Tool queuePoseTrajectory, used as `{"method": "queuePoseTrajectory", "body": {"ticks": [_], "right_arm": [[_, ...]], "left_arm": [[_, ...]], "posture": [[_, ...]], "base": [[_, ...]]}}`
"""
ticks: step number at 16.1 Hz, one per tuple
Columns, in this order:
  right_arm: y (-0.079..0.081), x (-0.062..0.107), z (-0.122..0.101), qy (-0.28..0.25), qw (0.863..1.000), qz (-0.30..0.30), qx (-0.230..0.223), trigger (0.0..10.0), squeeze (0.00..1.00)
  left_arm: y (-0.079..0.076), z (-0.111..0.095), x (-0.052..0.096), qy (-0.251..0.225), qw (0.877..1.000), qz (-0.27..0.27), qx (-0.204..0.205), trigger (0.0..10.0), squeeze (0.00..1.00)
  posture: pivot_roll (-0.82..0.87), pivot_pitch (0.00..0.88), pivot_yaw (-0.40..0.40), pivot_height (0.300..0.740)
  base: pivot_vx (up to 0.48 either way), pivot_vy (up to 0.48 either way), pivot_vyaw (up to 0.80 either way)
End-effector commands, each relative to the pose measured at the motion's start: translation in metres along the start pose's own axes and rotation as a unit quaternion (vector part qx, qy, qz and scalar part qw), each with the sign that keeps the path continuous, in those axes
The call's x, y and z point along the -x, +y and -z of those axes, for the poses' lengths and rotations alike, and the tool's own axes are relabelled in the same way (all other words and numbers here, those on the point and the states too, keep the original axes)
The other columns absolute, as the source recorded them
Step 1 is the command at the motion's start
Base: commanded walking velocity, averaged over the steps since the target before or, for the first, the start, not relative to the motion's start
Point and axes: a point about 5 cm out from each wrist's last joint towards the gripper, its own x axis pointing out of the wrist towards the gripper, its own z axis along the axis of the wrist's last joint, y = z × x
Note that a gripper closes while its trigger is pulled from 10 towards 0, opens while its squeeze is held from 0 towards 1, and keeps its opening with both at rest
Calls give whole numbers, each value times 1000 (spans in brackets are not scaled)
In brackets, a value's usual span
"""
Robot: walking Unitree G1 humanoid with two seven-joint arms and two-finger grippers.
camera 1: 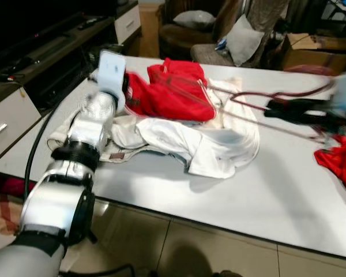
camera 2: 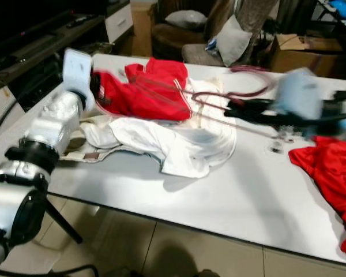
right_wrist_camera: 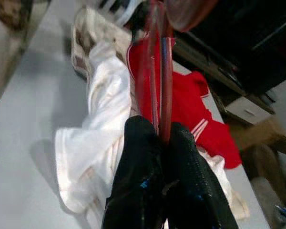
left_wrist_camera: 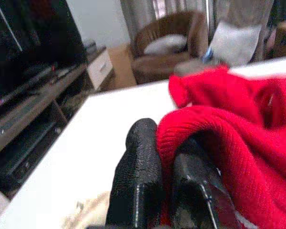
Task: Hang hanger
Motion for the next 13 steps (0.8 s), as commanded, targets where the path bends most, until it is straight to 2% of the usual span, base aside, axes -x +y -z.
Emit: {"method": "queuePoseTrajectory", "body": {"ticks": [1, 2, 3, 4, 6, 7, 9, 10, 11, 12, 13], "right_arm": [[-13, 8, -5, -11, 998, 60, -8, 10000, 0], [-16, 10, -4, -7, 997, 79, -14, 10000, 0], [-18, 11, 1, 1, 993, 113, -39, 10000, 0], [-20, 8, 8, 10, 983, 164, -78, 10000, 0], [-17, -4, 25, -1, 952, 245, -185, 10000, 0], [-14, -8, 31, -1, 942, 269, -200, 10000, 0], [-1, -19, 48, 16, 910, 316, -268, 10000, 0], [1, -20, 49, 19, 906, 322, -272, 10000, 0], [9, -25, 54, 24, 892, 345, -291, 10000, 0], [17, -27, 55, 15, 869, 385, -311, 10000, 0], [26, -32, 53, 3, 856, 416, -306, 10000, 0]], "left_arm": [[-8, -1, 2, -13, 998, 62, 22, 10000, 0], [-13, -1, 4, -20, 994, 98, 42, 10000, 0], [-17, -1, 11, -37, 986, 149, 63, 10000, 1000], [-19, -1, 19, -52, 980, 179, 76, 10000, 1000], [-18, -11, 45, -106, 963, 227, 103, 10000, 1000], [-17, -17, 55, -129, 958, 232, 111, 10000, 1000], [-13, -32, 73, -174, 957, 186, 139, 10000, 1000], [-14, -35, 76, -182, 955, 188, 143, 10000, 1000], [-16, -47, 84, -205, 947, 181, 168, 10000, 1000], [-20, -60, 94, -227, 938, 182, 190, 10000, 1000], [-23, -70, 99, -238, 934, 176, 202, 10000, 1000]], "posture": [[-153, 0, 97, 740], [-151, 0, 94, 740], [-154, 0, 94, 740], [-158, 0, 98, 740], [-163, 0, 104, 740], [-163, 0, 100, 740], [-154, 0, 84, 740], [-152, 0, 80, 740], [-146, 0, 61, 740], [-142, 0, 49, 740], [-139, 0, 46, 740]], "base": [[0, 0, 0], [0, 0, 0], [0, 0, 0], [0, 0, 0], [0, 0, 0], [0, 0, 0], [0, 0, 0], [0, 0, 0], [0, 0, 0], [0, 0, 0], [0, 0, 0]]}}
